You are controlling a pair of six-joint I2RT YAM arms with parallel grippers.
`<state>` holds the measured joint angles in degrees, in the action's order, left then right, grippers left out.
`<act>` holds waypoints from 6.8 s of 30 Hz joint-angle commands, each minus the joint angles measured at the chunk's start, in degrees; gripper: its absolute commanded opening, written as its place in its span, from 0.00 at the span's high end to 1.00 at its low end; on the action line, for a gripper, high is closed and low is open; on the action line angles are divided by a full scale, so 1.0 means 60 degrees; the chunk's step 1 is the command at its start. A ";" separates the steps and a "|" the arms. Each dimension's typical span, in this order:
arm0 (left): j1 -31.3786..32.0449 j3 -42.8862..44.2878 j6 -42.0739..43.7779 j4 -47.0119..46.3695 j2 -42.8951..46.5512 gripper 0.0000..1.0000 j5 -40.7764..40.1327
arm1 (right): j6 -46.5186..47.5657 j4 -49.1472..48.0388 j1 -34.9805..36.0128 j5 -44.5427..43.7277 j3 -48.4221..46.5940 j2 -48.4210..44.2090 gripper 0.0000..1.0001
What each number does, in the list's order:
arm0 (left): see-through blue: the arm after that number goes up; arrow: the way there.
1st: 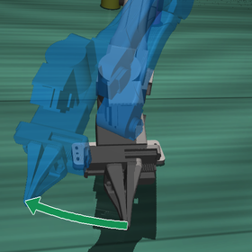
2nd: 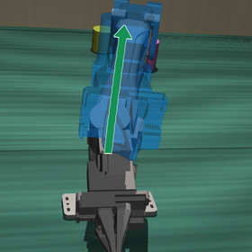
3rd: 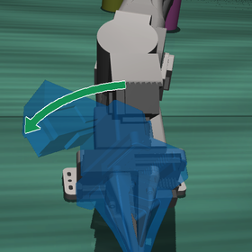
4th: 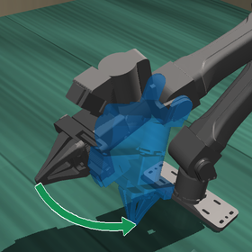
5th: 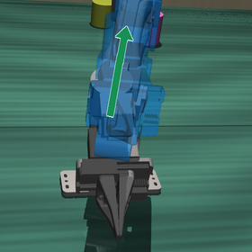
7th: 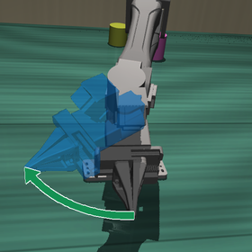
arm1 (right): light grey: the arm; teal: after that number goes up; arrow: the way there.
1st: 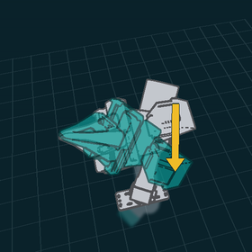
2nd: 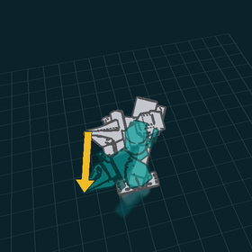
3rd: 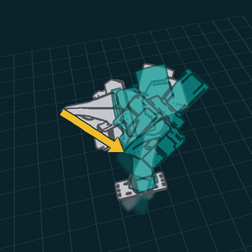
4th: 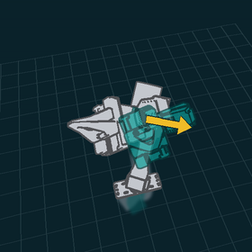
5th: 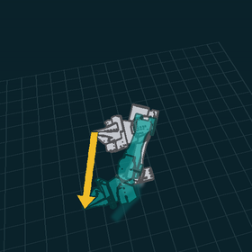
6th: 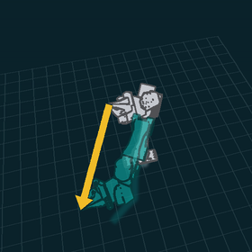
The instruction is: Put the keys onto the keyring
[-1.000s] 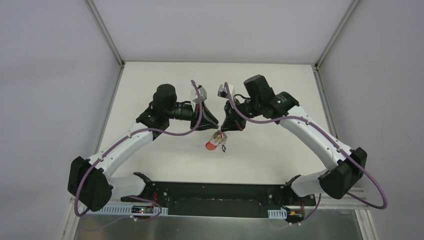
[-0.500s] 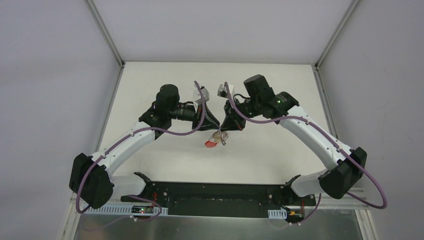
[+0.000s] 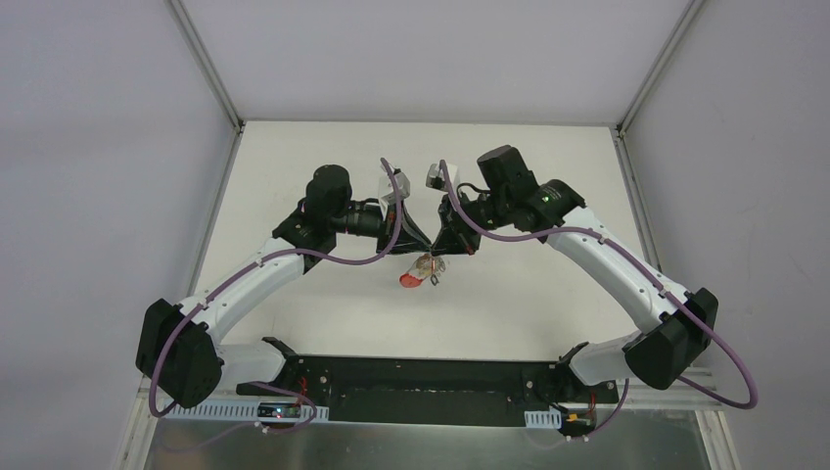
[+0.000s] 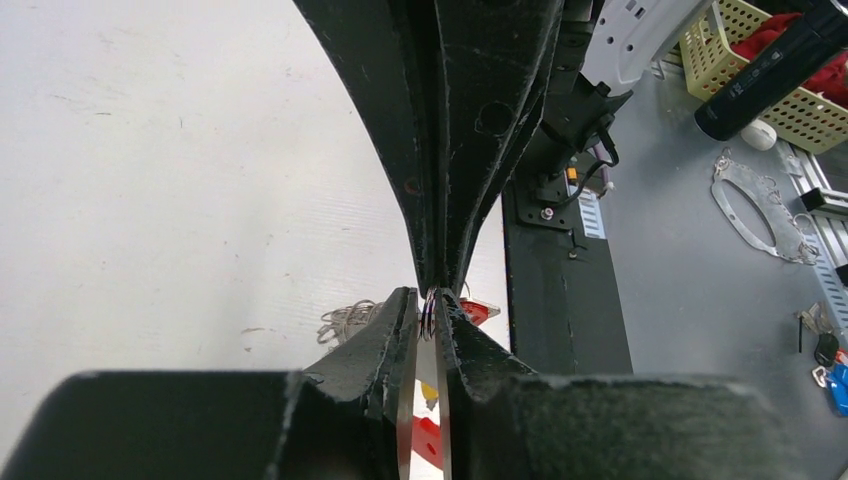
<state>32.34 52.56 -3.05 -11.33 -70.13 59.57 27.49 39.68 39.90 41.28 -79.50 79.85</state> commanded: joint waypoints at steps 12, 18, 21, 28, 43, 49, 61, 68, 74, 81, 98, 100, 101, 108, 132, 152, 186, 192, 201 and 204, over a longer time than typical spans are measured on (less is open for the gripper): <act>0.0089 -0.0010 -0.0157 -0.0582 0.0244 1.00 0.0574 | -0.0126 -0.0378 -0.0017 0.0046 0.0007 -0.0255 0.96; 0.0033 -0.0181 -0.1295 -0.1742 0.0292 1.00 0.0595 | -0.0297 -0.0665 -0.0292 0.0343 0.0249 -0.0547 0.79; -0.0011 -0.0324 -0.1813 -0.2451 0.0290 1.00 0.0646 | -0.0332 -0.0762 -0.0435 0.0431 0.0475 -0.0722 0.74; -0.0047 -0.0437 -0.2129 -0.2884 0.0285 1.00 0.0724 | -0.0377 -0.0965 -0.0707 0.0606 0.0789 -0.1047 0.71; -0.0065 -0.0508 -0.2437 -0.3324 0.0332 1.00 0.0765 | -0.0595 -0.1198 -0.0847 0.1124 0.0971 -0.0916 0.92; -0.0087 -0.0615 -0.3006 -0.4129 0.0248 1.00 0.0820 | -0.0723 -0.1260 -0.0849 0.1353 0.0963 -0.0791 1.00; -0.0087 -0.0794 -0.3533 -0.4932 0.0218 1.00 0.0924 | -0.0950 -0.1375 -0.0832 0.1654 0.0861 -0.0521 1.00; -0.0087 -0.0847 -0.3510 -0.4985 0.0173 1.00 0.0941 | -0.1020 -0.1382 -0.0833 0.1755 0.0749 -0.0488 0.99; -0.0087 -0.0824 -0.3530 -0.4972 0.0161 1.00 0.0957 | -0.0800 -0.1278 -0.0930 0.1563 0.0756 -0.0858 0.79; -0.0095 -0.0805 -0.3964 -0.5376 0.0005 1.00 0.0893 | -0.0640 -0.1255 -0.1182 0.1500 0.0765 -0.1467 0.68; -0.0087 -0.0690 -0.4351 -0.5523 -0.0166 1.00 0.0796 | -0.0951 -0.1432 -0.1186 0.1853 0.0541 -0.1251 0.73; -0.0087 -0.0692 -0.4355 -0.5523 -0.0163 1.00 0.0795 | -0.1002 -0.1457 -0.1167 0.1855 0.0509 -0.1191 0.74; -0.0087 -0.0688 -0.4355 -0.5523 -0.0163 1.00 0.0794 | -0.1019 -0.1474 -0.1158 0.1875 0.0485 -0.1158 0.74; -0.0096 -0.0692 -0.4355 -0.5512 -0.0195 1.00 0.0817 | -0.1040 -0.1477 -0.0996 0.1798 0.0429 -0.0970 0.77; -0.0098 -0.0702 -0.4502 -0.5725 -0.0265 1.00 0.0798 | -0.0992 -0.1533 -0.0795 0.1617 0.0522 -0.0796 0.96; -0.0211 -0.0348 -0.2023 -0.2936 0.0165 0.78 0.0648 | 0.0645 0.0130 -0.0041 -0.0682 0.0084 -0.0888 1.00; -0.0029 -0.0527 -0.0602 -0.1682 -0.0101 0.76 0.0358 | 0.0326 -0.0042 0.0402 -0.0461 -0.0410 -0.0021 1.00; -0.0014 -0.0534 -0.0575 -0.1662 -0.0119 0.82 0.0470 | 0.0298 -0.0128 0.0401 -0.0564 -0.0322 -0.0043 1.00; 0.0016 -0.0570 -0.0522 -0.1584 -0.0141 0.94 0.0516 | 0.0218 -0.0232 0.0407 -0.0651 -0.0260 -0.0050 1.00; 0.0016 -0.0573 -0.0493 -0.1540 -0.0127 0.98 0.0514 | 0.0169 -0.0254 0.0395 -0.0694 -0.0259 -0.0049 1.00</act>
<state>31.94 49.54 -7.81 -19.86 -70.96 61.47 29.82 40.75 41.93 36.18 -79.50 80.23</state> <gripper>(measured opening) 0.050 0.009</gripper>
